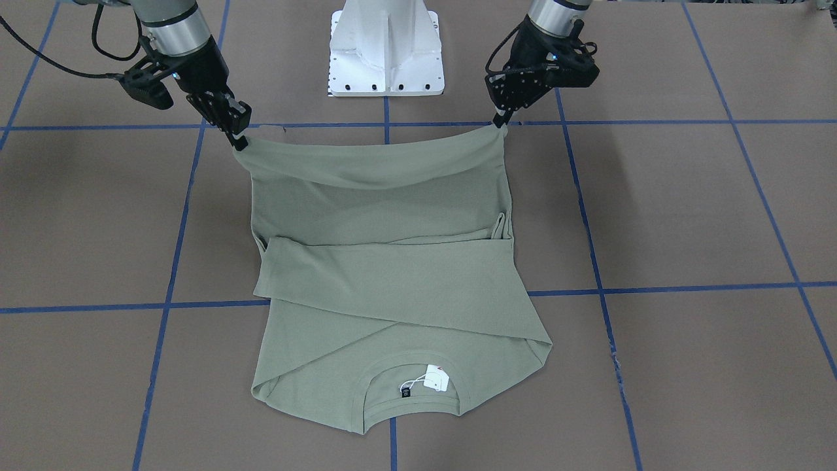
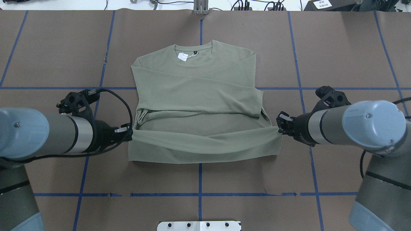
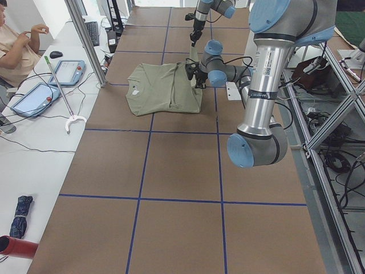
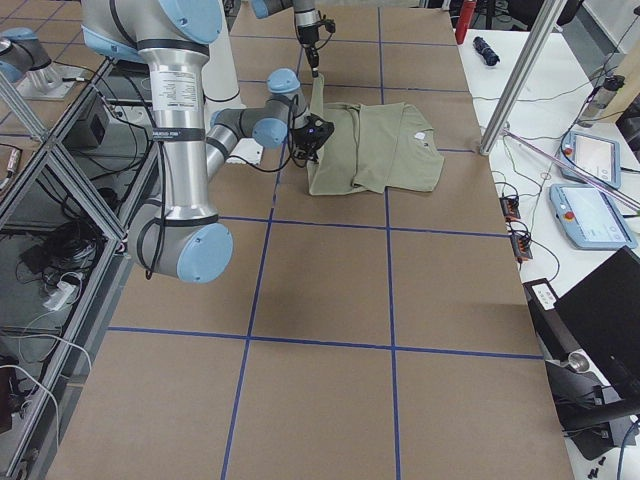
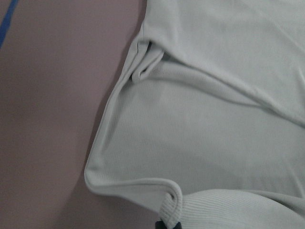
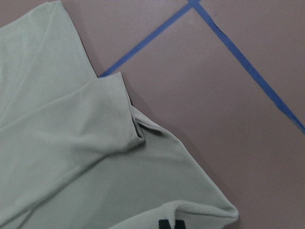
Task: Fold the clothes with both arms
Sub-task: 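Lift the hem with both grippers and fold it toward the collar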
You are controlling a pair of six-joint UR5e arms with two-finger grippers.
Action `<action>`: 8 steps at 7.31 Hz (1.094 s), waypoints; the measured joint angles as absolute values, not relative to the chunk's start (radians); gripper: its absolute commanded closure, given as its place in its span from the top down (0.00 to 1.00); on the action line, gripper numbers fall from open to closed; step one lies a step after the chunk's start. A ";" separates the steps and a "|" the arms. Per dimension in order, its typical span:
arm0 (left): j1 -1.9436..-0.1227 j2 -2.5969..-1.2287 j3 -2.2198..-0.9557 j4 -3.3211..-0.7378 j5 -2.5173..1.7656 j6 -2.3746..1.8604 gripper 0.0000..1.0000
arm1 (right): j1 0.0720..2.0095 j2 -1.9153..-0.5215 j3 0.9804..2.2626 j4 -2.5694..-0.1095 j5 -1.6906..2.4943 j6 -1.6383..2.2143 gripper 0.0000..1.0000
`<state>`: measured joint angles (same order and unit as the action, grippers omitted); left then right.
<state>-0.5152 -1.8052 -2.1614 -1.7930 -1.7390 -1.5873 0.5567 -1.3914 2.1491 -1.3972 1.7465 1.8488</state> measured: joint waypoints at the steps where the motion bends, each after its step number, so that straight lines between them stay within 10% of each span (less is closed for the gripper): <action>1: -0.577 -1.853 -2.075 -1.802 -1.739 -1.551 0.00 | 0.619 -1.317 2.061 -1.397 1.773 1.804 0.00; 8: -0.793 -2.105 -1.537 -2.031 -1.725 -1.405 0.00 | 0.805 -0.884 1.439 -1.370 1.790 1.633 0.00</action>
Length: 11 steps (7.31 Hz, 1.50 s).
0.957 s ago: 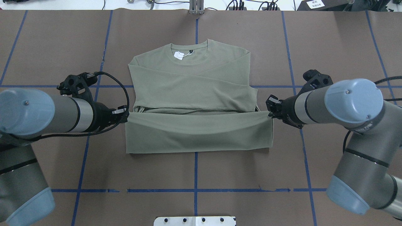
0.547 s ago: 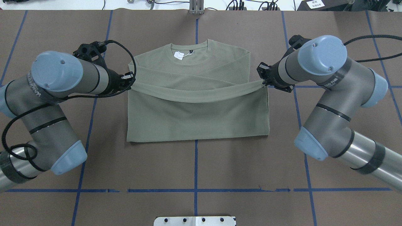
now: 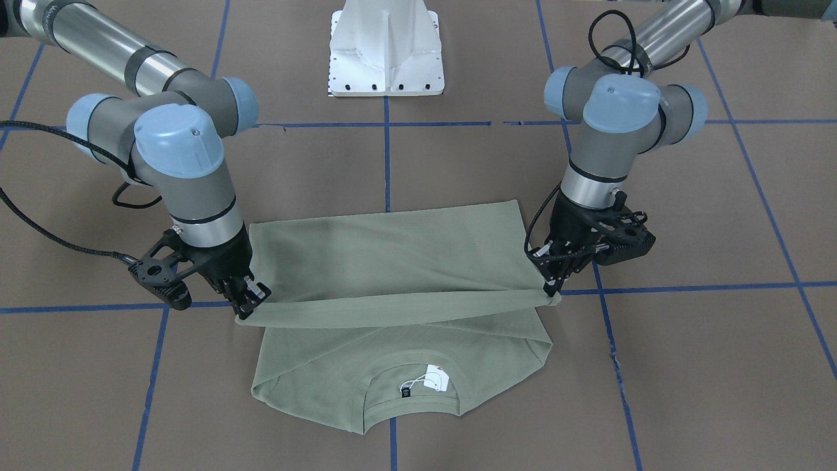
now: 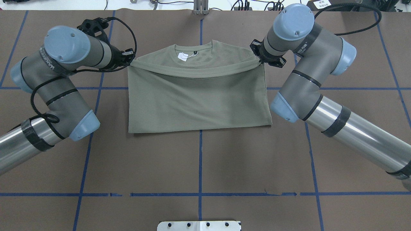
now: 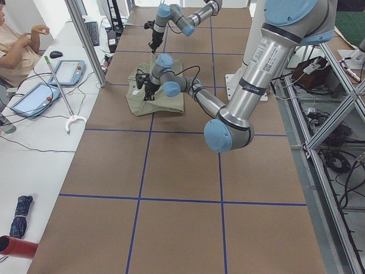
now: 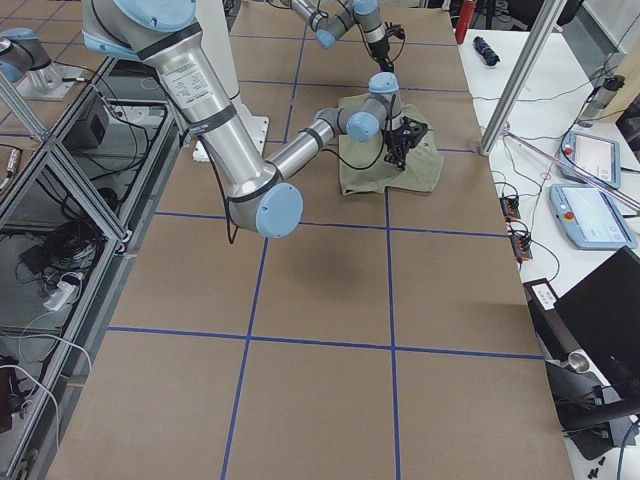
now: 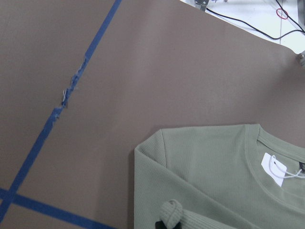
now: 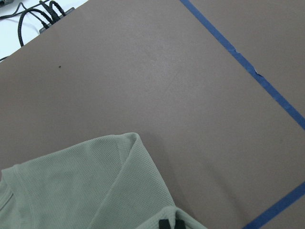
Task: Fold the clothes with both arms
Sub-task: 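Lower the hem onto the collar edge with both grippers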
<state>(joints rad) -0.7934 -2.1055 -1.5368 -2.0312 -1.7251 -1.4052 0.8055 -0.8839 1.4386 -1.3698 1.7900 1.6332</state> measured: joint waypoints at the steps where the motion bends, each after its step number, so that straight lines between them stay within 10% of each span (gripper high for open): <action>1: -0.798 -2.125 -1.477 -2.071 -1.712 -1.400 0.00 | 0.809 -0.852 1.361 -1.329 1.789 1.633 0.00; 5: -0.799 -2.203 -1.252 -2.217 -1.686 -1.399 0.00 | 0.811 -0.830 1.208 -1.192 1.784 1.638 0.00; 11: -0.799 -2.197 -1.236 -2.234 -1.687 -1.394 0.00 | 0.824 -0.807 1.153 -1.137 1.781 1.638 0.00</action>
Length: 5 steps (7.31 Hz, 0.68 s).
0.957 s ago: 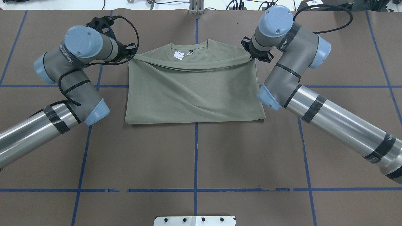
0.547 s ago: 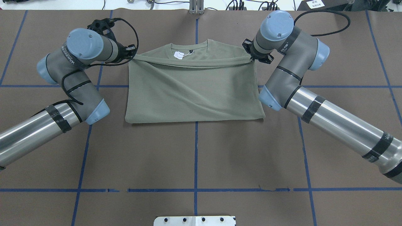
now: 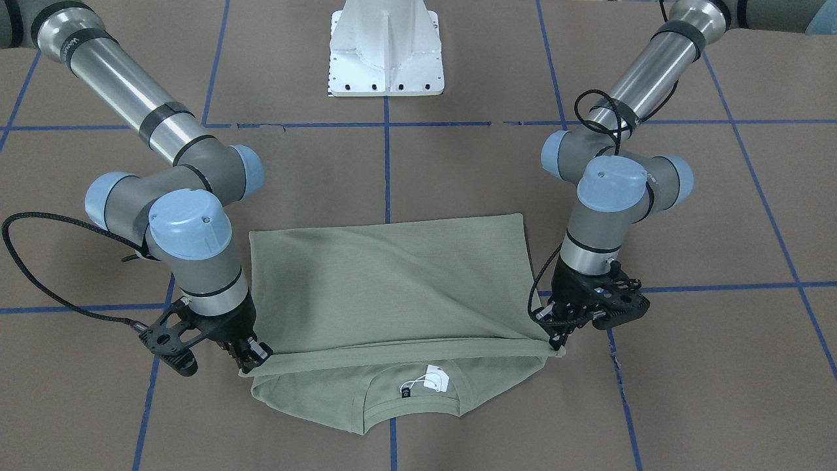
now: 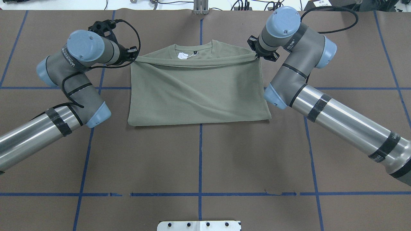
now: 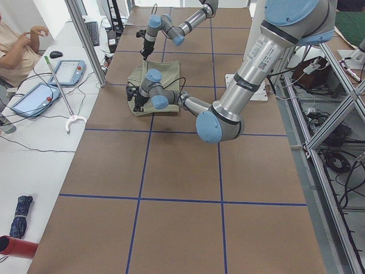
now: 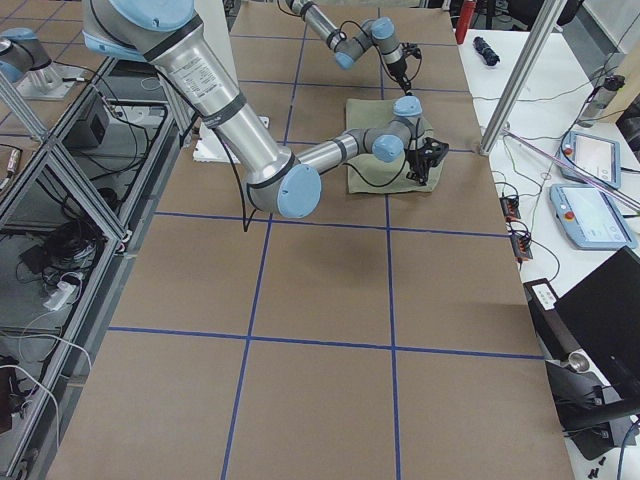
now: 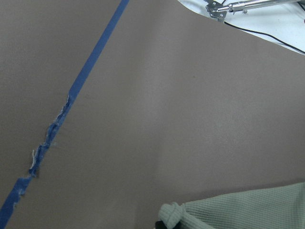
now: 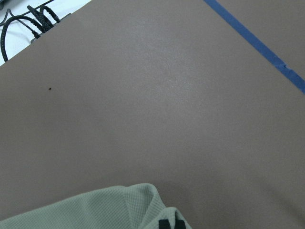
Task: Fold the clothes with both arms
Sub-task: 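Lower the hem onto the collar edge with both grippers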
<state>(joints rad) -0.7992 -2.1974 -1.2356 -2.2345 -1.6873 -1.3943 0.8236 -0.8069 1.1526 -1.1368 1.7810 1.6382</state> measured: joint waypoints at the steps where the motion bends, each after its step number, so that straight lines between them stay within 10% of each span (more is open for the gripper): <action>1: -0.799 -2.196 -1.237 -2.234 -1.687 -1.392 0.03 | 0.827 -0.799 1.147 -1.137 1.781 1.639 0.00; 5: -0.799 -2.193 -1.241 -2.232 -1.688 -1.385 0.05 | 0.846 -0.769 1.133 -1.137 1.786 1.644 0.00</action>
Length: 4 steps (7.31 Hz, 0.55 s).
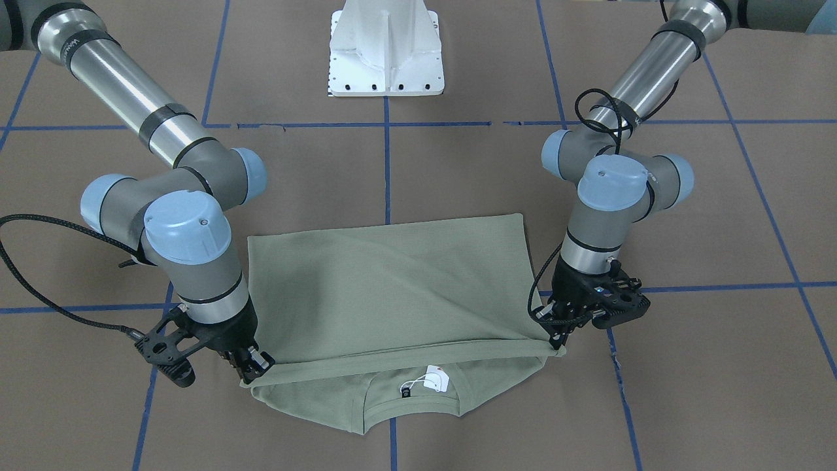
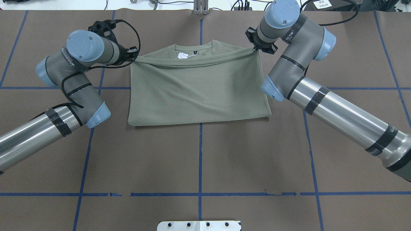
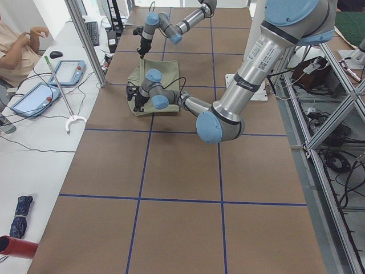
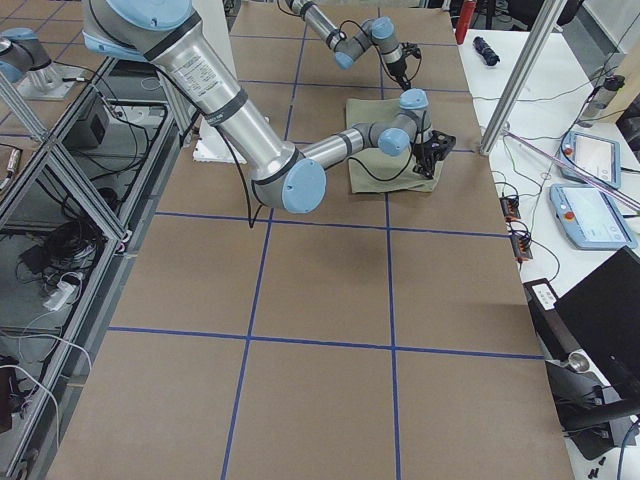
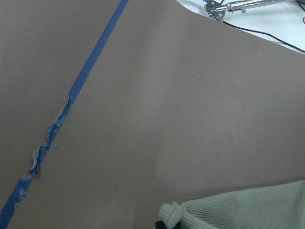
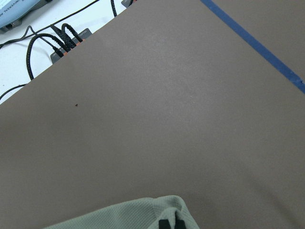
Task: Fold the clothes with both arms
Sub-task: 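Lower the hem onto the collar edge with both grippers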
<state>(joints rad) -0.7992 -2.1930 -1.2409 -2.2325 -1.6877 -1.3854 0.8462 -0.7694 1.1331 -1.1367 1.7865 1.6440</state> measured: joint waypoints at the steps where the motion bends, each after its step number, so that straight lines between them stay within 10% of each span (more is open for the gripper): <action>1: -0.799 -2.189 -1.242 -2.238 -1.688 -1.385 0.06 | 0.853 -0.763 1.128 -1.137 1.792 1.644 0.00; 4: -0.799 -2.179 -1.245 -2.258 -1.689 -1.387 0.11 | 0.856 -0.749 1.089 -1.135 1.802 1.641 0.00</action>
